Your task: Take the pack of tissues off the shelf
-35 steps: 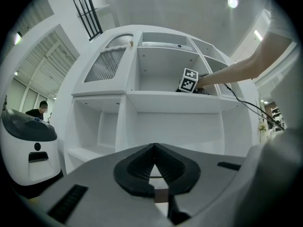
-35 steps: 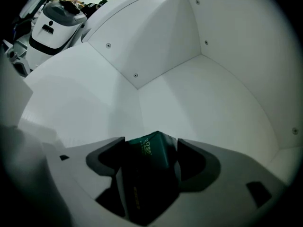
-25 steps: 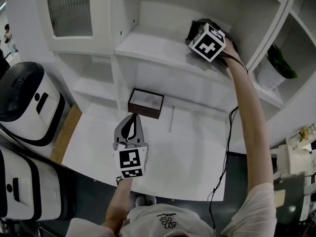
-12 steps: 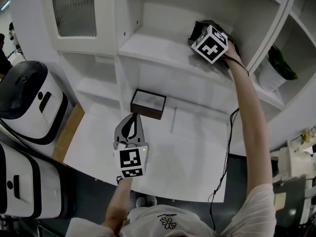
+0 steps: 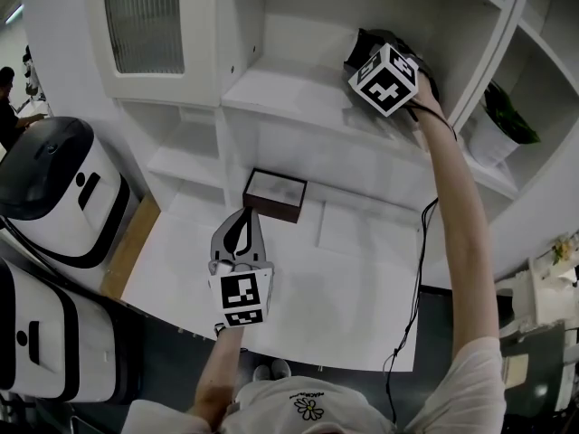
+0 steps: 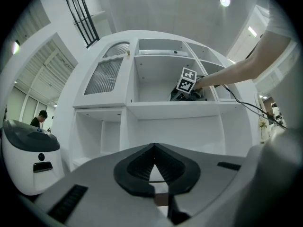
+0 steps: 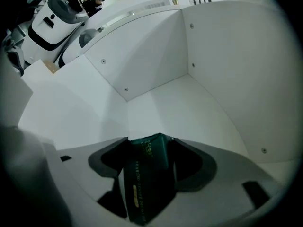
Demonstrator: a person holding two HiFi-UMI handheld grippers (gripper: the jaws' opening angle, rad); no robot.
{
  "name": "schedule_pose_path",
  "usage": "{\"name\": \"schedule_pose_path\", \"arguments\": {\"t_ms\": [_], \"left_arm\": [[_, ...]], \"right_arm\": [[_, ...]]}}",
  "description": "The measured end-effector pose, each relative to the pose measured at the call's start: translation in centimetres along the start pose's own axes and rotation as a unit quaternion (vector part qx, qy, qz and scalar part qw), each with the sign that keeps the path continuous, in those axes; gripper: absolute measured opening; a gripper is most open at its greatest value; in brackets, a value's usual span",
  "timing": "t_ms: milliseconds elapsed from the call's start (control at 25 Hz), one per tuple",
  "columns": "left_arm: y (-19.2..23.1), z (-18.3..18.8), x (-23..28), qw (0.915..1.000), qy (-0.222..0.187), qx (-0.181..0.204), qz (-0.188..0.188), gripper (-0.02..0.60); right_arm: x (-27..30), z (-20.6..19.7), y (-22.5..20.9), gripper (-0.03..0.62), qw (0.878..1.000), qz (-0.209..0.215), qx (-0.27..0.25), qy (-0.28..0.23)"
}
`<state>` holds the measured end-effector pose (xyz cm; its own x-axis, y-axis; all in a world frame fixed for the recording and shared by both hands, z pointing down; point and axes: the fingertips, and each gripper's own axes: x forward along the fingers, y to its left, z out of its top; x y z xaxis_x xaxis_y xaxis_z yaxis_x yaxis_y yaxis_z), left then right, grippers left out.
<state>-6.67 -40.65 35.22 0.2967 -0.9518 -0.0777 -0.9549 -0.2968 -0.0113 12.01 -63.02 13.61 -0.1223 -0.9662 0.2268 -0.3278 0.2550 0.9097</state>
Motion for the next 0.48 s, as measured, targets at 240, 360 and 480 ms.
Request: {"name": "schedule_pose_path", "arguments": {"t_ms": [240,360,480], "left_arm": [[0.1,1.3,-1.1,0.9999,-0.012,0.009,0.001,-0.002],[0.1,2.2,-1.7,0.9997,-0.021,0.014,0.0,-0.001],[0.1,3.3,-2.5,0.9992,-0.032,0.022,0.002,-0.002]], "right_arm": [[-3.5,2.7,-3.0,0.302,0.997,-0.061,0.007,-0.041],[-5.6,4.2,-4.1,0.302,0.994,-0.086,0.012,-0.063],[-8.2,5.8,-4.8,0.302,0.99,-0.111,0.007,-0.087]]}}
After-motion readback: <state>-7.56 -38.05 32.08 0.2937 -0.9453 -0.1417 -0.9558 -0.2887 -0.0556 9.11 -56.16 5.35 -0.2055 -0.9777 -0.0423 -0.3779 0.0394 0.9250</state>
